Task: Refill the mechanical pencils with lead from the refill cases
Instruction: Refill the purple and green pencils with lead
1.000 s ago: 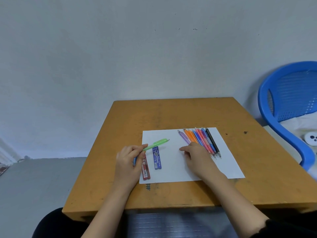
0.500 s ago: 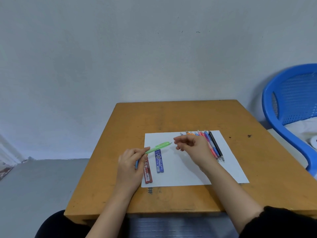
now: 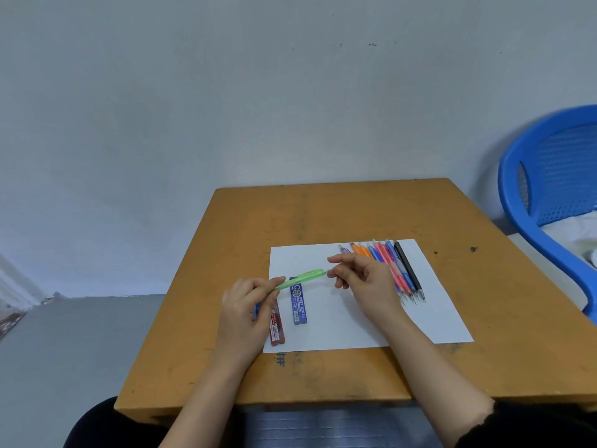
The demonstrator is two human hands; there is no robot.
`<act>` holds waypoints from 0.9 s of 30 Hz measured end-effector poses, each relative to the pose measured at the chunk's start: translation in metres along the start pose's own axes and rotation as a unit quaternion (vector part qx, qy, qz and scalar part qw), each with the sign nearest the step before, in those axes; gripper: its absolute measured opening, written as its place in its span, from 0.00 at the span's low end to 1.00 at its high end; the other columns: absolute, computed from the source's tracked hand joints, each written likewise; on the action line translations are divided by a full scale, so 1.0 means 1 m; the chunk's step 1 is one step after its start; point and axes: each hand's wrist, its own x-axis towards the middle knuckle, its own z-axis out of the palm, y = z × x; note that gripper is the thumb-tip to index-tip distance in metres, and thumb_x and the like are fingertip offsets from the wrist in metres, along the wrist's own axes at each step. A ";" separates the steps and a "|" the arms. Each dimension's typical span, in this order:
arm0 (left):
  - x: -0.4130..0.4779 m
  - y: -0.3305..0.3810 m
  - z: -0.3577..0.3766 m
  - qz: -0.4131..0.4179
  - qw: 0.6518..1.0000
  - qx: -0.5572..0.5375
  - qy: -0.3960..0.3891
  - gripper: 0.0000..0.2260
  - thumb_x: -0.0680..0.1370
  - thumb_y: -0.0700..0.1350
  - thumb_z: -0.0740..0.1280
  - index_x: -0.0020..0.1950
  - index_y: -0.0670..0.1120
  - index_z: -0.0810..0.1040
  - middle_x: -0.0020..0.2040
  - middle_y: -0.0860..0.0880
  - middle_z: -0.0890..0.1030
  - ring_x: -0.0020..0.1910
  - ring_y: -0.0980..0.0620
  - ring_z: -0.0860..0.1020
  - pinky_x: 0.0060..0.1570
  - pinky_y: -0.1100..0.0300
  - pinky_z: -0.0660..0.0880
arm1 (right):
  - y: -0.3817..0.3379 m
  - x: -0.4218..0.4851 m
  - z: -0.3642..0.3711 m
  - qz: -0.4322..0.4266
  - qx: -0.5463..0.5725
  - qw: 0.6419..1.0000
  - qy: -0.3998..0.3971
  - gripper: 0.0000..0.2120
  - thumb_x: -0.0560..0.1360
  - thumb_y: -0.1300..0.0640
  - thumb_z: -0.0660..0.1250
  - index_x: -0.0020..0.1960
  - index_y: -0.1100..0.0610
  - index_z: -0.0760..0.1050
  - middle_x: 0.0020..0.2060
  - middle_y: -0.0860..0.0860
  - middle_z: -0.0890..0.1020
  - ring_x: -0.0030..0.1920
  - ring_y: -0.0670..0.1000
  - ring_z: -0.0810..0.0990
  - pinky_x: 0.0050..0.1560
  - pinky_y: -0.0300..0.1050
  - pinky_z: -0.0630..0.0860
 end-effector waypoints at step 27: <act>-0.002 0.007 -0.004 0.035 0.999 -0.016 0.003 0.11 0.77 0.46 0.62 0.56 0.50 0.82 0.45 0.59 0.78 0.49 0.63 0.73 0.47 0.60 0.68 | 0.009 -0.001 -0.002 -0.024 -0.084 0.996 -0.015 0.12 0.77 0.64 0.64 0.50 0.47 0.77 0.35 0.47 0.83 0.34 0.43 0.79 0.40 0.37 0.78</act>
